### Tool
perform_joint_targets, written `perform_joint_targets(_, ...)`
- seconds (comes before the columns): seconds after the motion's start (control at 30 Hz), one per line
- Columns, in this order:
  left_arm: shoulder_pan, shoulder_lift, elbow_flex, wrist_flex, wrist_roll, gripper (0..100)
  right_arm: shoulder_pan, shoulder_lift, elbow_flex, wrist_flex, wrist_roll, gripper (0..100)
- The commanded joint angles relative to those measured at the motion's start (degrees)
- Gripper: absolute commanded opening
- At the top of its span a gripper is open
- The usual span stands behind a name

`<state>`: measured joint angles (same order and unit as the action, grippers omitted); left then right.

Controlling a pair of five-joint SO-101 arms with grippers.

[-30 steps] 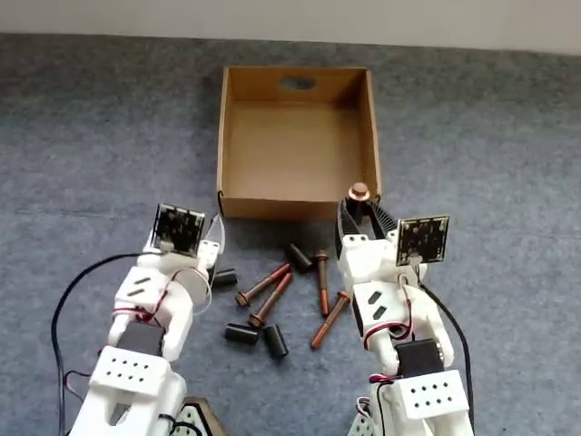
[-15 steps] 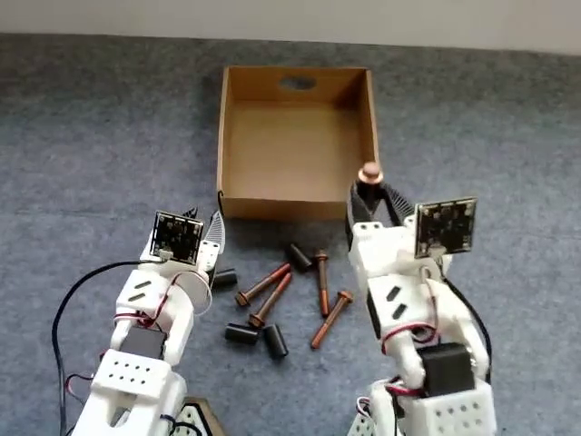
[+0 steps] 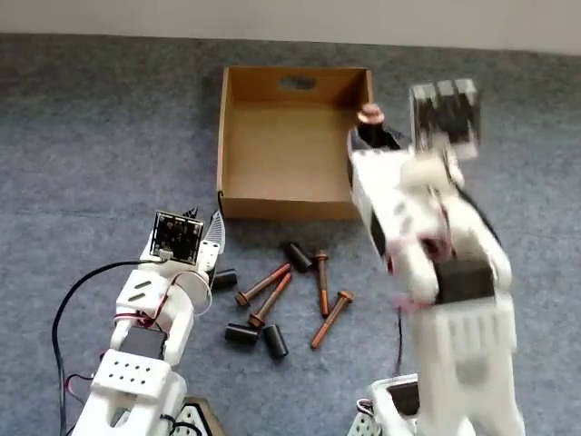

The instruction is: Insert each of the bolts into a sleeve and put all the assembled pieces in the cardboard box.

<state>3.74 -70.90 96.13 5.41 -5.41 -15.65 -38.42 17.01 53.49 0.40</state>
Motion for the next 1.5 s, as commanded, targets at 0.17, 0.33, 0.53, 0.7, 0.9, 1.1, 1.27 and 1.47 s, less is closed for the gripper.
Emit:
perform_joint_targets(0.17,-0.57,-0.31,1.19,-1.14,-0.53,12,0.66,35.3,-24.48,1.54,-6.86,0.7)
perform_joint_targets(0.33,-0.57,-0.31,1.19,-1.14,-0.53,12,0.57,49.19,-37.85,6.46,-6.86,0.7)
perform_joint_targets(0.53,-0.57,-0.31,1.19,-1.14,-0.53,12,1.27,68.35,-60.09,17.27,-6.86,0.7)
perform_joint_targets(0.7,-0.57,-0.4,1.19,-1.14,-0.53,12,1.36,82.51,-82.07,27.82,-6.86,0.6)
perform_joint_targets(0.9,-0.57,-0.48,1.19,-1.14,-0.53,12,2.15,93.76,-94.99,34.07,-6.86,0.6)
perform_joint_targets(1.1,-0.57,-0.31,1.19,-1.14,-0.53,12,2.24,94.9,-95.43,38.81,-6.77,0.6)
perform_joint_targets(1.27,-0.57,-0.31,1.19,-1.14,-0.62,12,2.24,95.69,-95.08,40.57,-3.34,0.6)
perform_joint_targets(1.47,-0.57,-0.31,1.19,-1.14,-0.62,12,2.24,99.12,-94.2,40.48,-3.08,0.6)
